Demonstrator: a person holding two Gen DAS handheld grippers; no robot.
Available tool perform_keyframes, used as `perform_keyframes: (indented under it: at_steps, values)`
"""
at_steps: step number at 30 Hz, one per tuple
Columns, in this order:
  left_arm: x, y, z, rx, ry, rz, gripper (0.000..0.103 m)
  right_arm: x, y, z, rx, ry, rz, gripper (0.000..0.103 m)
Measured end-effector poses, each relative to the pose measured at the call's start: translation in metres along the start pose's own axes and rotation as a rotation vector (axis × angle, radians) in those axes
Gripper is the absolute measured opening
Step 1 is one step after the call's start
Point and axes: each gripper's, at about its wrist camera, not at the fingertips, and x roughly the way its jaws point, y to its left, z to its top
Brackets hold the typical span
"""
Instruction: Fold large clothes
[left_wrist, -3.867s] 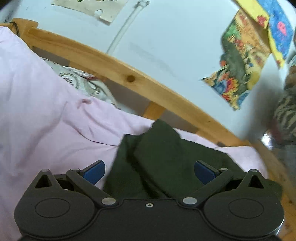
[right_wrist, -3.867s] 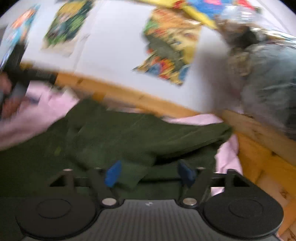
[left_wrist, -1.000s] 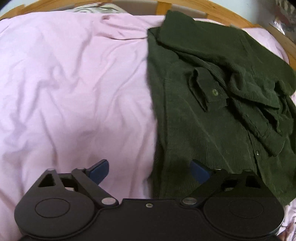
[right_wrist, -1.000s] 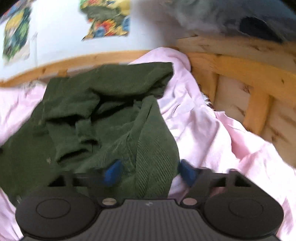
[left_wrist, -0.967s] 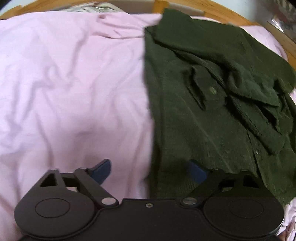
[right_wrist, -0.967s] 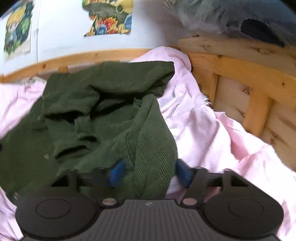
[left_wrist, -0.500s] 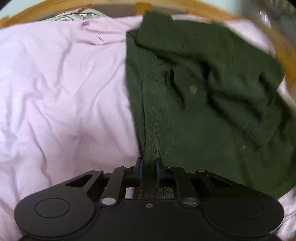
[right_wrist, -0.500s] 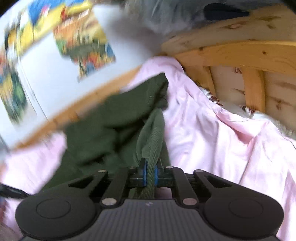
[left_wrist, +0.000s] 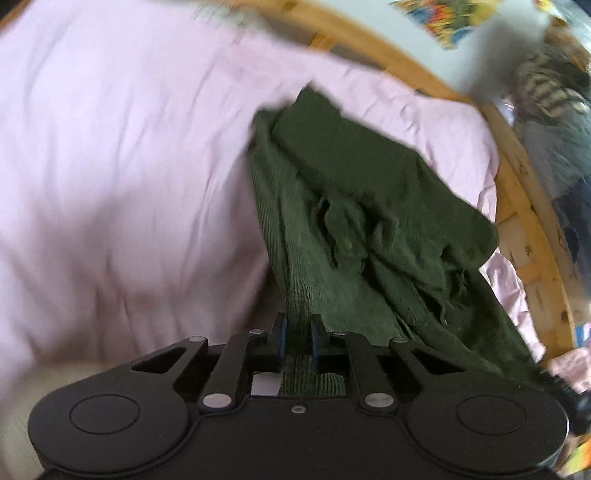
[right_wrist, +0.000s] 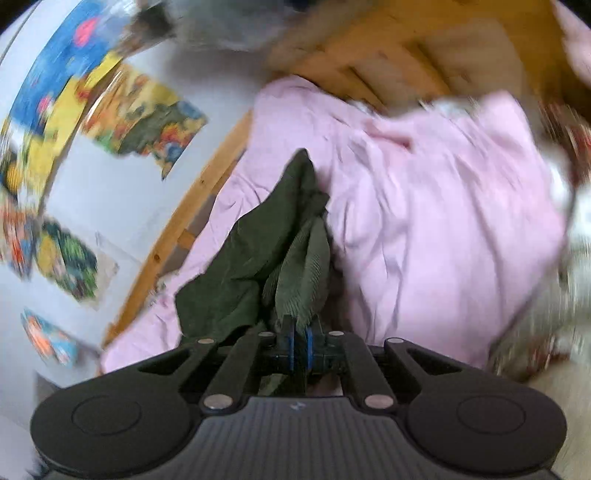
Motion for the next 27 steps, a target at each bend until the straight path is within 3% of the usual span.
perform_keyframes:
  at_steps: [5, 8, 11, 16, 17, 19, 21, 22, 24, 25, 26, 27]
  values:
    - [0.004, 0.018, 0.005, -0.128, -0.004, -0.08, 0.012, 0.014, 0.002, 0.022, 0.133, -0.027, 0.089, 0.007]
    - [-0.004, 0.013, 0.034, -0.172, -0.033, -0.145, 0.012, 0.037, 0.018, 0.054, 0.18, -0.073, 0.101, 0.007]
    - [0.0, -0.001, 0.074, -0.202, -0.076, -0.165, 0.012, 0.077, 0.028, 0.086, 0.261, -0.131, 0.11, 0.007]
    - [0.043, -0.005, 0.141, -0.337, -0.15, -0.179, 0.011, 0.158, 0.034, 0.127, 0.287, -0.201, 0.018, 0.008]
    - [0.056, -0.001, 0.153, -0.375, -0.171, -0.177, 0.001, 0.176, 0.033, 0.131, 0.268, -0.216, -0.02, 0.008]
    - [0.072, 0.006, 0.172, -0.406, -0.291, -0.129, 0.0, 0.205, 0.029, 0.135, 0.242, -0.201, -0.058, 0.012]
    - [0.085, 0.017, 0.183, -0.418, -0.351, -0.109, 0.003, 0.218, 0.025, 0.133, 0.223, -0.202, -0.056, 0.026]
    - [0.091, 0.021, 0.186, -0.432, -0.342, -0.129, 0.008, 0.221, 0.025, 0.133, 0.196, -0.207, -0.047, 0.038]
    - [0.095, 0.025, 0.184, -0.413, -0.334, -0.168, 0.021, 0.22, 0.028, 0.132, 0.131, -0.215, -0.038, 0.049]
    - [0.095, 0.025, 0.181, -0.374, -0.331, -0.152, 0.024, 0.216, 0.029, 0.131, 0.104, -0.214, -0.033, 0.063]
    - [0.093, 0.023, 0.178, -0.324, -0.323, -0.123, 0.036, 0.209, 0.032, 0.129, 0.076, -0.212, -0.029, 0.081]
    - [0.094, 0.018, 0.175, -0.263, -0.316, -0.089, 0.049, 0.201, 0.036, 0.125, 0.032, -0.221, -0.034, 0.091]
